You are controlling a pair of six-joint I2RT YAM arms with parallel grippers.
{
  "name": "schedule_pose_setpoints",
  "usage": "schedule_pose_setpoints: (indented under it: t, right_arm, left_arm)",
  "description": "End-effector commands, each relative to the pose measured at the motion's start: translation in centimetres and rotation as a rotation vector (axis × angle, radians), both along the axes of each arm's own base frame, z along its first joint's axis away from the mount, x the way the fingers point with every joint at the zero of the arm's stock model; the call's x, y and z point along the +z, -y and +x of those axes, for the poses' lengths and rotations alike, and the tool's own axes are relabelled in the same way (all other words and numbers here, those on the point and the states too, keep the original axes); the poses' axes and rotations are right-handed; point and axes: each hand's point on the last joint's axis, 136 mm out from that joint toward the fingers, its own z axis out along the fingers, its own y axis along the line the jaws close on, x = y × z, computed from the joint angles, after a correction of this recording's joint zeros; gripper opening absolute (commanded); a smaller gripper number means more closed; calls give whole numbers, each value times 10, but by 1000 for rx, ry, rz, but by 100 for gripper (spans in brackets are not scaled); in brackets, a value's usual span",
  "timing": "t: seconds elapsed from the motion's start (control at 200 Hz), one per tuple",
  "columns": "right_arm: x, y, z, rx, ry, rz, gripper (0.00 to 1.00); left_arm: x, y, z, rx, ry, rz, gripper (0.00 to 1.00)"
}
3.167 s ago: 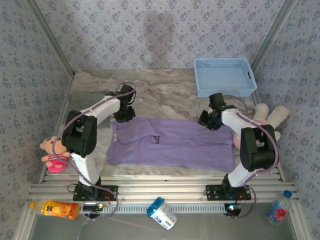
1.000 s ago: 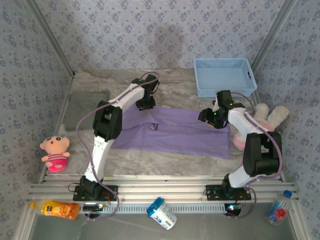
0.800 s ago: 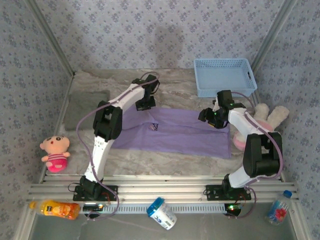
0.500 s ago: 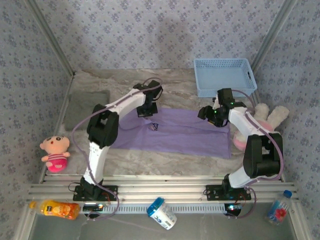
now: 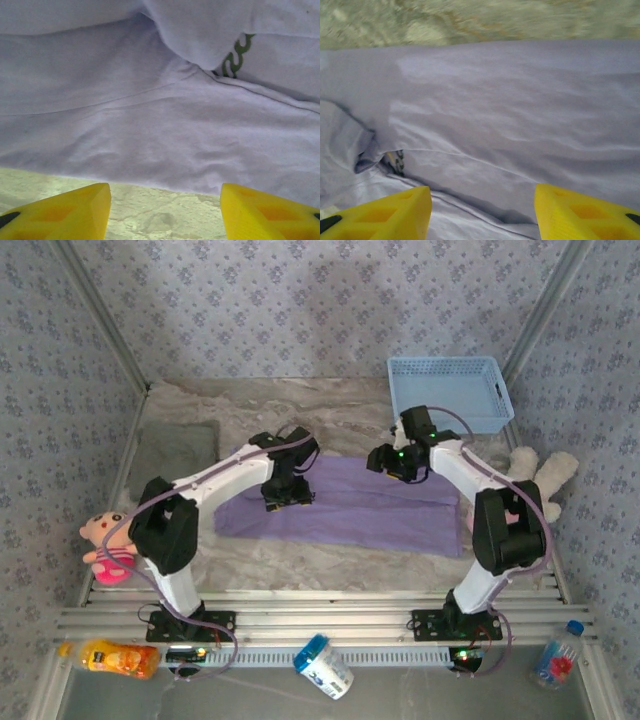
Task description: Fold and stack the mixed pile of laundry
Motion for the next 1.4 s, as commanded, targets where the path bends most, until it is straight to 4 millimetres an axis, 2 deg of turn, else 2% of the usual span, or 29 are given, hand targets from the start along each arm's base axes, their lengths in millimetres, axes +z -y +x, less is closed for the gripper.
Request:
schedule_pose_setpoints:
  t: [0.0,0.155,0.235,0.315,0.445,0.49,0.53,0.665,0.819,0.959,1.069,1.149,1.244,1.394]
  right_arm:
    - [13,-42,2,102,44,57,58]
    - [12,-104,0,218,46,151,58]
    - [2,-129,2,255,34,160,59]
    - [-13,-149,5,262,5,156,58]
    - [-31,-176,7,285,-28,163,57]
    - [-36,-184,7,286,-36,173,57]
    - [-39,-191,7,288,-45,187,57]
    - [-45,-209,8,299,-70,227,53]
    - [-34,-216,11,318,-25,231,32]
    - [-20,-216,7,372,50,181,19]
    - [-11,-218,-11,478,101,134,12]
    - [-4,-219,-36,604,134,116,12]
    - [3,-217,-77,775,163,98,14]
    - [-5,-197,-128,962,187,-63,24]
  left_arm:
    - [27,-35,18,103,99,3,62]
    - [30,-73,51,272,187,-74,62]
    - [29,-89,61,328,208,-100,62]
    - [25,-103,65,368,204,-109,66]
    - [19,-113,65,406,203,-153,69]
    - [17,-117,63,416,201,-153,74]
    - [15,-120,60,424,198,-152,78]
    - [9,-131,50,439,184,-145,80]
    - [11,-147,41,474,198,-136,79]
    - [9,-160,36,506,207,-134,80]
    - [3,-163,36,523,204,-143,80]
    - [-1,-164,38,526,200,-143,80]
    - [-2,-164,41,522,201,-136,80]
    - [-6,-167,43,514,194,-117,80]
